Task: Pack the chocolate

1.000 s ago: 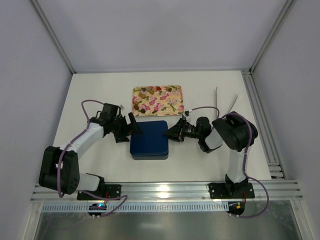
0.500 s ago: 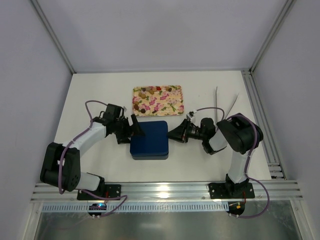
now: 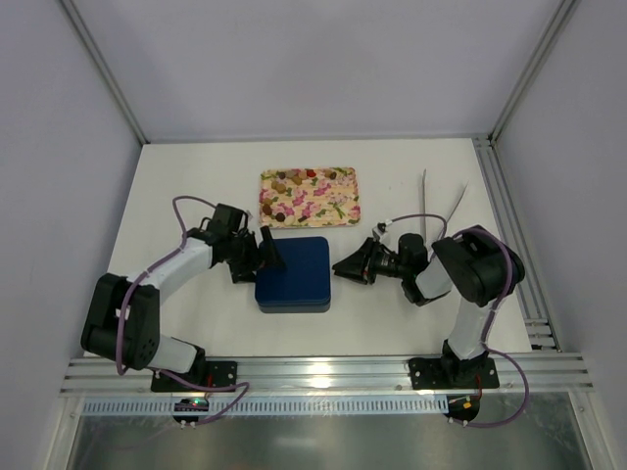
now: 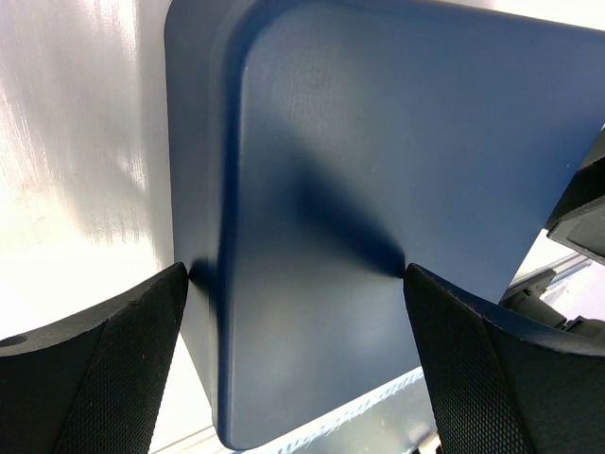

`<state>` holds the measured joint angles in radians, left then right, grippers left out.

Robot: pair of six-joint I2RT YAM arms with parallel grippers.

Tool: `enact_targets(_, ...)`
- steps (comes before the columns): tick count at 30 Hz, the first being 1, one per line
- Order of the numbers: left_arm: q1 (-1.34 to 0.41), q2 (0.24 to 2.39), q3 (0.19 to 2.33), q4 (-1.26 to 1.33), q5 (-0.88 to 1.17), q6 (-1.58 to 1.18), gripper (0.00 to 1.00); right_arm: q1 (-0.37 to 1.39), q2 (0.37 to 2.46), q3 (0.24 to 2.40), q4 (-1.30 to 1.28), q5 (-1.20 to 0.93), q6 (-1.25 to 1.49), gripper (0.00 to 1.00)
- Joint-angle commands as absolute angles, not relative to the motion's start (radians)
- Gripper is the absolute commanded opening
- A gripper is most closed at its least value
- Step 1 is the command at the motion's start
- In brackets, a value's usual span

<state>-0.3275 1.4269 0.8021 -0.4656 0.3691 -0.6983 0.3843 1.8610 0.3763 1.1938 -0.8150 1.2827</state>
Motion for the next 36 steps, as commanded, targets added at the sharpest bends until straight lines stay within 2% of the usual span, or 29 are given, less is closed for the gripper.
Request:
enact_targets(1,-0.344,1.434,0.847,-0.474,0.344,-0.678,0.93,0.382,1.786,0.371,1.169,-0.801,1.195,0.35)
enact_targets(5,-0.367,1.443,0.873,-0.514,0.302,-0.657,0.93,0.382,1.715,0.373,1.028,-0.775,1.125,0.43)
enact_targets(16,-0.440,1.468,0.914,-0.595,0.173,-0.609,0.92,0.423,1.520,0.479,0.496,-0.643,0.842,0.56)
enact_targets(20,-0.460,1.479,0.923,-0.617,0.137,-0.597,0.92,0.454,1.509,0.505,0.448,-0.617,0.825,0.60)
enact_targets(36,-0.546,1.503,0.986,-0.732,-0.027,-0.563,0.92,0.566,1.525,0.568,0.357,-0.520,0.815,0.62)
